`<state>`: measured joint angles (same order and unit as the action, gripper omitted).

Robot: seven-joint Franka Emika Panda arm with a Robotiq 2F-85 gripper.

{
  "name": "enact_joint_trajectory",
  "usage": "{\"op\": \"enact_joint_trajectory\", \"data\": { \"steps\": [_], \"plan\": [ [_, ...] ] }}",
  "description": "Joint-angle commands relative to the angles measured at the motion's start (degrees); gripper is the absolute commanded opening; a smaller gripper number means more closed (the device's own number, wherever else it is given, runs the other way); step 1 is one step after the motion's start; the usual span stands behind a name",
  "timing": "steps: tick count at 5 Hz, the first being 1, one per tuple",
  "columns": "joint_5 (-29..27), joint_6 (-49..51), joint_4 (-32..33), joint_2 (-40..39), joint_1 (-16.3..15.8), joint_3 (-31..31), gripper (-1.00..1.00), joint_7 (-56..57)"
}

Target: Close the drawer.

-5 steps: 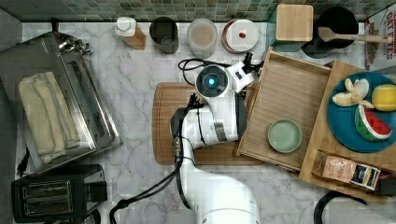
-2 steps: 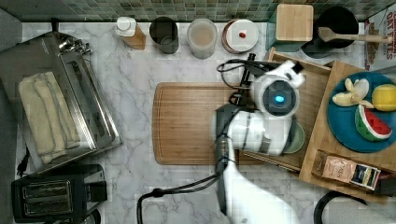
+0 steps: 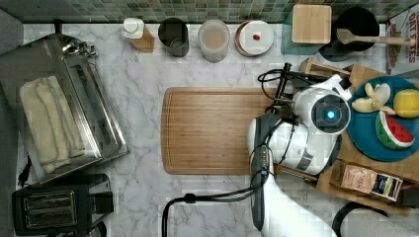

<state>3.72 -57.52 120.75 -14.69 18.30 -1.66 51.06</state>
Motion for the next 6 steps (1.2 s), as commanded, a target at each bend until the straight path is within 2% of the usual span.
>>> {"op": "enact_joint_trajectory", "data": {
  "steps": [1, 2, 3, 4, 6],
  "plan": [
    [4.3, 4.7, 1.4, 2.2, 4.9, -6.6, -1.0, 10.8],
    [4.7, 3.6, 1.0, 1.3, 8.0, -7.8, -1.0, 16.2],
    [5.2, 6.1, -0.7, 1.4, 9.0, -9.4, -1.0, 18.2],
    [7.0, 5.2, 0.1, 2.6, 8.6, -11.3, -1.0, 17.9],
    [15.2, 13.5, -5.2, 2.5, 6.1, -14.1, -1.0, 11.1]
  ]
}}
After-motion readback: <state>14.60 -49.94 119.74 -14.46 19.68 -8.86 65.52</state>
